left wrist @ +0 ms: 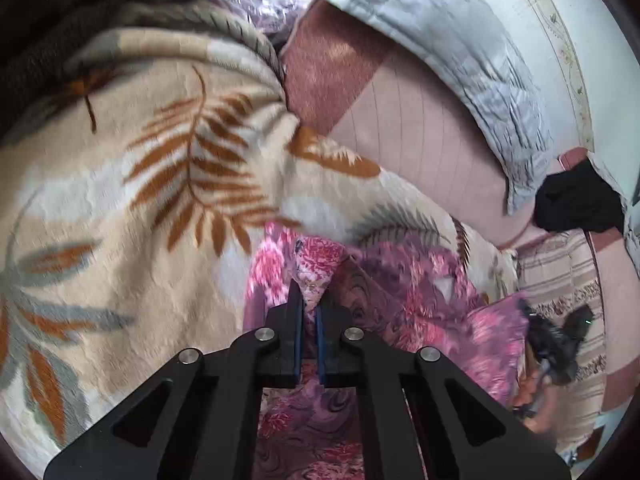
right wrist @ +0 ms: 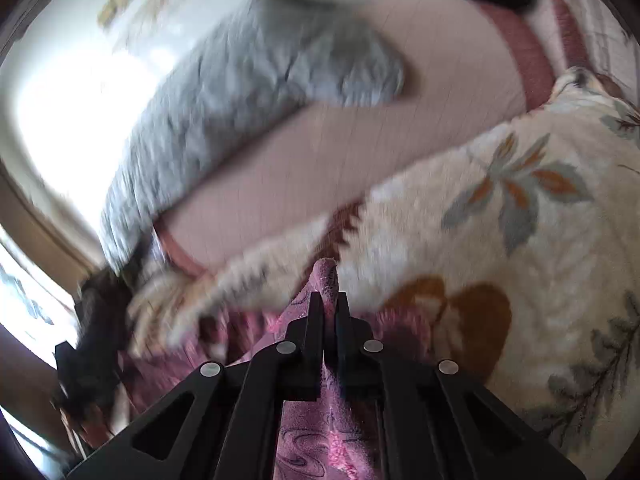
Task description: Fold small clothes
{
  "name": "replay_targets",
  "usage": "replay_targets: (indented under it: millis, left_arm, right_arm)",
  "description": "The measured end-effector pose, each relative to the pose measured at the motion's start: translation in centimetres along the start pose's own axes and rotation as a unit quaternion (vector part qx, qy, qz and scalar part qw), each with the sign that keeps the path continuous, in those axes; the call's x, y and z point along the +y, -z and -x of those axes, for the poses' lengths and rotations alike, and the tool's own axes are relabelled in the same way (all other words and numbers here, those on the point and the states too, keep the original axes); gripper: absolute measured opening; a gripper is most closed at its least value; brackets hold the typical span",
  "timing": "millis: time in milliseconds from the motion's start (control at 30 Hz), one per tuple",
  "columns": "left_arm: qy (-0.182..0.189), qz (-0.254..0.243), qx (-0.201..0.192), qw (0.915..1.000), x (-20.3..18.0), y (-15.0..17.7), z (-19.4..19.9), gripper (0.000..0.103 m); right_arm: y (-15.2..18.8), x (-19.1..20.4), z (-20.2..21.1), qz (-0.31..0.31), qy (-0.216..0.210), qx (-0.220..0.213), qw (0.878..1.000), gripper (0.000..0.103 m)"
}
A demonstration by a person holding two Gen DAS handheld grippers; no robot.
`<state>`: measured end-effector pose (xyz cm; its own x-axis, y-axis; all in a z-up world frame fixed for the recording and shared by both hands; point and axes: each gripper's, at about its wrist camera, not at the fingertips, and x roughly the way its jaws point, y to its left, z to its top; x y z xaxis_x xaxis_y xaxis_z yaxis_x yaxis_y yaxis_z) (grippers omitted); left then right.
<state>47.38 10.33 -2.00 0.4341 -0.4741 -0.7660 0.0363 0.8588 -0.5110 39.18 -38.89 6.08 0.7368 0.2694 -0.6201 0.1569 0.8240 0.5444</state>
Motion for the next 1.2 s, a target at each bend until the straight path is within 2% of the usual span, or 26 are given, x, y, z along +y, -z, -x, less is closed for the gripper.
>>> replay_targets:
  millis: [67,133,167,233,300,333,400,433,467,500,533,567,600,633,700,767,800,833,900,967,1000,1033,1100,1133,1200]
  left_arm:
    - [-0.024,0.014,-0.004,0.9996,0.5,-0.7,-0.5,0.003]
    - [-0.025,0.041,0.010,0.9988,1.5,-1.0,-1.3,0.003]
    - [-0.018,0.059,0.024,0.9978,2.1,-1.1,-1.8,0.003]
    - [-0.005,0.088,0.031,0.9957,3.0,-1.0,-1.7,0.006]
    - [0.020,0.099,0.010,0.9948,3.4,-0.9,-0.3,0.006]
    - [0.032,0.098,0.001,0.9947,3.5,-0.7,0.3,0.006]
    - [0.053,0.088,-0.012,0.9946,3.1,-0.1,1.4,0.008]
    - [0.058,0.081,-0.013,0.9949,2.7,0.2,1.6,0.011]
    - [0.052,0.069,-0.009,0.9963,2.2,0.7,1.3,0.013]
    - [0.035,0.059,-0.002,0.9976,1.7,1.1,0.8,0.014]
    - [0.005,0.048,0.011,0.9988,1.3,1.5,0.0,0.014]
    - [-0.030,0.039,0.029,0.9984,1.0,2.0,-1.0,0.014]
    - [-0.065,0.028,0.048,0.9963,0.8,2.4,-1.8,0.013]
    - [-0.081,0.019,0.046,0.9955,0.6,2.7,-1.8,0.011]
    - [-0.083,0.011,0.036,0.9959,0.0,3.3,-0.3,0.012]
    - [-0.057,0.005,0.025,0.9980,-0.9,4.4,1.7,0.012]
    - [-0.045,0.000,0.021,0.9988,-1.5,5.3,2.8,0.015]
    - [-0.032,-0.005,0.020,0.9993,-2.1,6.4,3.8,0.020]
    - [-0.005,-0.013,0.020,0.9997,-2.9,8.8,5.0,0.029]
    - [-0.012,-0.020,0.023,0.9995,-3.3,11.0,5.0,0.030]
    - [-0.021,-0.019,0.035,0.9990,-3.6,11.7,4.4,0.030]
    - [-0.028,-0.010,0.049,0.9984,-3.3,12.7,3.7,0.030]
    - [-0.054,-0.001,0.065,0.9964,-2.9,13.8,2.6,0.028]
    - [-0.056,-0.004,0.055,0.9969,-2.9,14.3,2.8,0.025]
    - [-0.066,0.001,0.061,0.9960,-3.0,14.2,3.5,0.024]
  right_arm:
    - [-0.7,-1.4,-0.3,-0.027,0.022,-0.006,0.999,0.004]
    - [-0.4,-2.8,-1.9,-0.047,0.049,0.026,0.997,0.005]
    - [0.2,-3.7,-3.3,-0.055,0.075,0.059,0.994,0.005]
    - [1.2,-4.2,-4.1,-0.052,0.105,0.084,0.989,0.011]
    - [1.7,-4.2,-2.5,-0.052,0.098,0.048,0.993,0.012]
    - [2.0,-4.2,-1.3,-0.059,0.080,0.020,0.995,0.014]
    - [2.9,-4.1,0.3,-0.070,0.033,-0.009,0.997,0.017]
    - [3.3,-4.1,0.3,-0.069,0.020,-0.009,0.997,0.017]
    - [3.3,-3.9,-0.2,-0.066,0.015,0.002,0.998,0.017]
    - [4.0,-3.9,-1.3,-0.057,0.023,0.036,0.997,0.016]
    - [4.8,-3.9,-2.8,-0.046,0.056,0.077,0.994,0.009]
    - [5.1,-3.6,-3.0,-0.038,0.066,0.078,0.994,0.007]
    - [5.1,-3.1,-2.2,-0.033,0.072,0.062,0.995,0.008]
    - [5.1,-2.8,-1.4,-0.039,0.074,0.058,0.995,0.015]
    - [5.6,-2.5,1.5,-0.062,0.069,0.035,0.995,0.016]
    - [6.9,-2.8,4.2,-0.079,0.082,0.015,0.993,0.035]
    - [7.9,-3.2,5.6,-0.093,0.096,0.006,0.991,0.050]
    - [9.2,-3.6,6.8,-0.105,0.109,0.003,0.988,0.052]
    - [11.2,-4.2,7.4,-0.103,0.112,0.031,0.988,0.052]
    - [12.8,-4.2,7.4,-0.084,0.118,0.065,0.987,0.045]
    - [13.6,-3.8,7.5,-0.067,0.101,0.077,0.990,0.014]
    - [14.0,-3.4,8.0,-0.051,0.092,0.076,0.992,0.008]
    - [14.3,-2.6,9.8,-0.021,0.104,0.033,0.994,0.005]
    - [14.3,-2.6,9.9,-0.014,0.123,0.030,0.992,0.005]
    - [14.6,-4.0,8.9,-0.025,0.148,0.062,0.987,0.005]
